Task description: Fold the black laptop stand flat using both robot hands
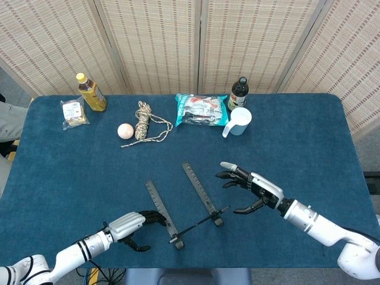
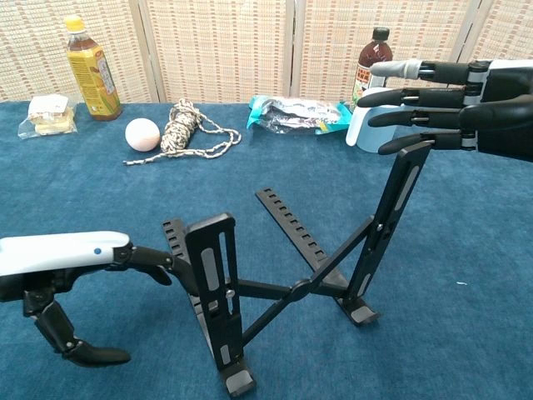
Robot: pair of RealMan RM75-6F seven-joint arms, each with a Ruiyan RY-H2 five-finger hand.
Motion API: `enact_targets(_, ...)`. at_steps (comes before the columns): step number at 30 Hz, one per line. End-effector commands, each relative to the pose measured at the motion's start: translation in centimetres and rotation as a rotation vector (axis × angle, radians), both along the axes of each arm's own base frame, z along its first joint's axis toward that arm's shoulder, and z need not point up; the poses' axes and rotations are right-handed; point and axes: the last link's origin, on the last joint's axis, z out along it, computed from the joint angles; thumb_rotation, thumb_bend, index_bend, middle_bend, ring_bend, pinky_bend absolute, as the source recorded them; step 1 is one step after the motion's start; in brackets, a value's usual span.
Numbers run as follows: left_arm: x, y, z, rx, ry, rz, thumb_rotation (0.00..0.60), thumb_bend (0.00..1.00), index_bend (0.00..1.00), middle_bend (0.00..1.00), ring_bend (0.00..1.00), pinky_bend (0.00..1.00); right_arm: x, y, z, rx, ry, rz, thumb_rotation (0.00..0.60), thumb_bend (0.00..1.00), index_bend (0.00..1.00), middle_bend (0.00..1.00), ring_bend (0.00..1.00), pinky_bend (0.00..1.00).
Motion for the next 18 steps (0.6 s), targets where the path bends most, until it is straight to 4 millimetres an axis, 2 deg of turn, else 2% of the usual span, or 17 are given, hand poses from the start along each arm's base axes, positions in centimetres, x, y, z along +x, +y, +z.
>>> enact_targets(1,0.2,-0.1,-0.6,-0.018,-0.008,-0.002,0.600,0.25,0.21,0.13,0.06,0.09,-0.1,0.0,0.0,-0.001,-0.001,-0.002,0.600,0.00,0.00,0.18,0.11,0.21)
enact_targets(11,0.1,-1.0,-1.5,-0.036,-0.047,0.021,0.600,0.25,0.22,0.09,0.00,0.04,-0.3,0.2,0.2,0.002,-0.005,-0.003,0.600,0.00,0.00,0.17,0.11,0.21)
enact_targets(18,0.6,-1.0,-1.8,-0.005,-0.075,-0.006,0.600,0.25,0.22,0.06,0.00,0.01,-0.4,0.3,0.3,0.002,-0.006,-0.008,0.600,0.00,0.00,0.17,0.11,0.21)
